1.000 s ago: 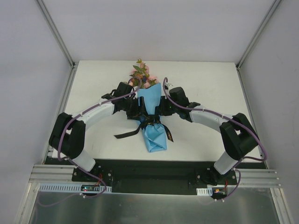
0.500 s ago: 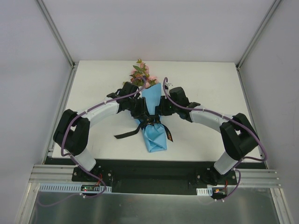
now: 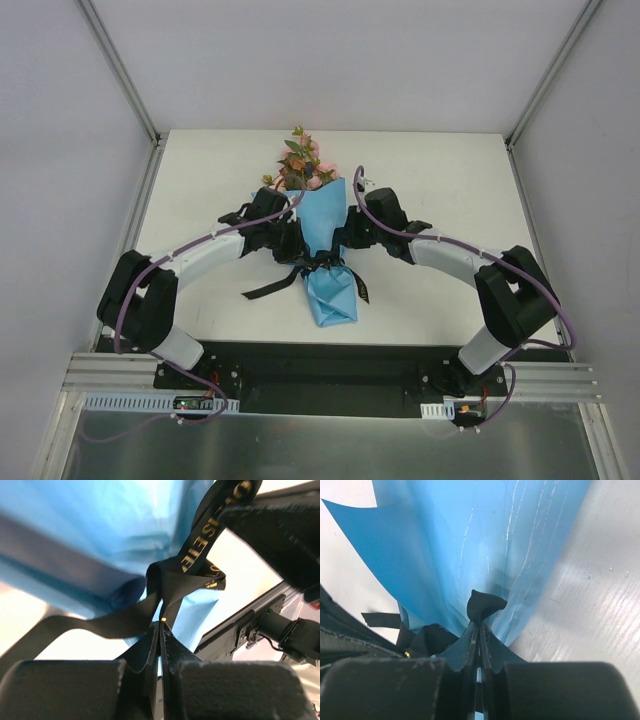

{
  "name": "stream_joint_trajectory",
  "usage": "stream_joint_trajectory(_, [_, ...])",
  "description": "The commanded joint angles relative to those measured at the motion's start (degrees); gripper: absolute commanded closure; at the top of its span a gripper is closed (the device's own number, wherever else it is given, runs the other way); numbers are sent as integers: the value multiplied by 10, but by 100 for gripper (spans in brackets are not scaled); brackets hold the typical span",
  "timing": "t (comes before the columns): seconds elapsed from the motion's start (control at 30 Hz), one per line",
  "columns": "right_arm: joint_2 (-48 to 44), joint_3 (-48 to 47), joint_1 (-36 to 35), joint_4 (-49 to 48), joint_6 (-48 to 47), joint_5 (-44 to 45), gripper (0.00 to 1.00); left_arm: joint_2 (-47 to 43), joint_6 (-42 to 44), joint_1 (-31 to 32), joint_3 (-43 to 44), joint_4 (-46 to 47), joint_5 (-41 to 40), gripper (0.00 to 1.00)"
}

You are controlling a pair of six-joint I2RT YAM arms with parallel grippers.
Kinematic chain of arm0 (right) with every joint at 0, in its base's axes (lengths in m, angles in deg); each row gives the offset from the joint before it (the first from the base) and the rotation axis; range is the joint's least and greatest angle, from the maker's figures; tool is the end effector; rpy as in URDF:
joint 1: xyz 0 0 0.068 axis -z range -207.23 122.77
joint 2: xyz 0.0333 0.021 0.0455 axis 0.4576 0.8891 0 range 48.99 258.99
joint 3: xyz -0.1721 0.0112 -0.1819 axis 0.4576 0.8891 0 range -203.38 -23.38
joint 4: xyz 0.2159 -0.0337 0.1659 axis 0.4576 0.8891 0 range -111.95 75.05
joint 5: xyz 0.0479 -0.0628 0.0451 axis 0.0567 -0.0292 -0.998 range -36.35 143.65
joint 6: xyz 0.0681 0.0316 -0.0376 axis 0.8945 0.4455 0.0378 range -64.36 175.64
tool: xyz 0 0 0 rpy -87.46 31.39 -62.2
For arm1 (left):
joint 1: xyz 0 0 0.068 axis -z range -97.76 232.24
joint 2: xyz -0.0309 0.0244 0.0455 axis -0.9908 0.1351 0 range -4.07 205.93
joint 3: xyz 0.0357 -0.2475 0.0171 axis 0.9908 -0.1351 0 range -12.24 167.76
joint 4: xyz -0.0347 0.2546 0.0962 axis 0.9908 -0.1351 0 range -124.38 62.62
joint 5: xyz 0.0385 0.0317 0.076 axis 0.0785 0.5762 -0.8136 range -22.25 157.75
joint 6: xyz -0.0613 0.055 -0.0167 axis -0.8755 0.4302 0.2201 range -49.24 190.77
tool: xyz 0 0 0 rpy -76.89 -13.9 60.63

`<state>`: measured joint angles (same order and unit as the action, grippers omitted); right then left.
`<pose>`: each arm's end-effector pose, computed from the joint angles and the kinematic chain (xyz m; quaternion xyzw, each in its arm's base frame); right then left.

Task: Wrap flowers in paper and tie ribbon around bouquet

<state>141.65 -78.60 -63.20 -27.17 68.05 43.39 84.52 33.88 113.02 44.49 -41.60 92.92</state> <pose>0.3135 0.2438 0.1665 -0.2203 0.8449 0.2686 0.4069 0.2959 -0.2127 0.1676 0.0332 0.9082 -0.3711 0.1907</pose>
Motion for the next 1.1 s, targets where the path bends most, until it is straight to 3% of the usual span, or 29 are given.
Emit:
stream_joint_trajectory(0.0, [-27, 12, 5, -1, 22, 14, 97, -67, -1, -5, -57, -2, -21, 100])
stream_joint_trajectory(0.27, [-33, 48, 14, -10, 50, 43, 100, -133, -18, -28, -159, -1, -40, 100])
stream_joint_trajectory(0.63, [-30, 121, 37, -76, 112, 95, 100, -121, -35, -55, -221, -4, -76, 100])
stream_joint_trajectory(1.07, [24, 141, 77, -142, 135, 48, 100, -133, -21, -93, -260, -4, -86, 100])
